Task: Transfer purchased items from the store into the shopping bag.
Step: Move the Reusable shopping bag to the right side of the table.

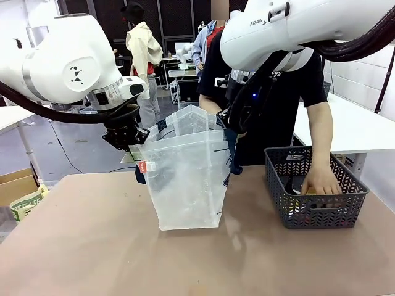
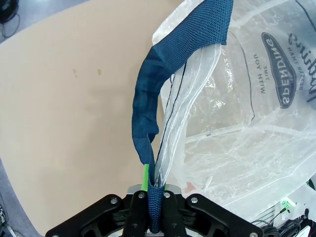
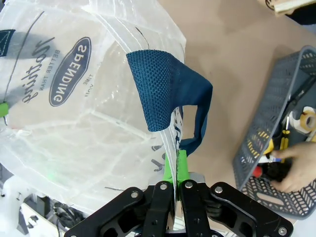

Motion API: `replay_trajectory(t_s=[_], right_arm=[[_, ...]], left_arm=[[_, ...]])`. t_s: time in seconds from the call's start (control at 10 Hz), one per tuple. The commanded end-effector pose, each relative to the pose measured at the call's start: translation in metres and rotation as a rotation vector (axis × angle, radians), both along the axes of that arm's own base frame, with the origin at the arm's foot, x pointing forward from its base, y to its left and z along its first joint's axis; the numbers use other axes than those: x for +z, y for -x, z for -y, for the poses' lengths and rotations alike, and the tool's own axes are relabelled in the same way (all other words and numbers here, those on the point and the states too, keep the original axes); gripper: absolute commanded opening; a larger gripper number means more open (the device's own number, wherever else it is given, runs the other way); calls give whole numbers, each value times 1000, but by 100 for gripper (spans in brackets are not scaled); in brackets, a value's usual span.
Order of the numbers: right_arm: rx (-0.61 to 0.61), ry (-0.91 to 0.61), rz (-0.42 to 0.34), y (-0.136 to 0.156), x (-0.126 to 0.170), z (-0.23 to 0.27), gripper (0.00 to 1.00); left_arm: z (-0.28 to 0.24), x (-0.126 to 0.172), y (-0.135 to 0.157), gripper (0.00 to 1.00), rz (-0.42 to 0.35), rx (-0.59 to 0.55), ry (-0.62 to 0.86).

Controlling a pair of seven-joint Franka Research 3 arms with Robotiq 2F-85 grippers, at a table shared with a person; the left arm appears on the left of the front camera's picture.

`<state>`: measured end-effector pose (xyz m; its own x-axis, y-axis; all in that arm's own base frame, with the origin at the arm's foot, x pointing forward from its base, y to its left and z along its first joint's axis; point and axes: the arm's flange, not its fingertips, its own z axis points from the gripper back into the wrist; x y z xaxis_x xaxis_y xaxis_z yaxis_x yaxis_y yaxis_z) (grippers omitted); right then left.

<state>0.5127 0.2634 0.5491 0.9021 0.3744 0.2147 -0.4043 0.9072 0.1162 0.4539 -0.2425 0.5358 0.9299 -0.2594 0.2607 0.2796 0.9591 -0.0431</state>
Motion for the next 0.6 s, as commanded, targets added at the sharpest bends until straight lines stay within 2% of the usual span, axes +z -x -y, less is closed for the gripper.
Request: replay_trajectory(t_s=[0.0, 0.5], right_arm=[[-6, 3, -2, -1, 0, 4, 0], [-6, 3, -2, -1, 0, 4, 0]], left_arm=[[-5, 2, -1, 0, 6, 6, -4], [-5, 2, -1, 0, 6, 6, -4]])
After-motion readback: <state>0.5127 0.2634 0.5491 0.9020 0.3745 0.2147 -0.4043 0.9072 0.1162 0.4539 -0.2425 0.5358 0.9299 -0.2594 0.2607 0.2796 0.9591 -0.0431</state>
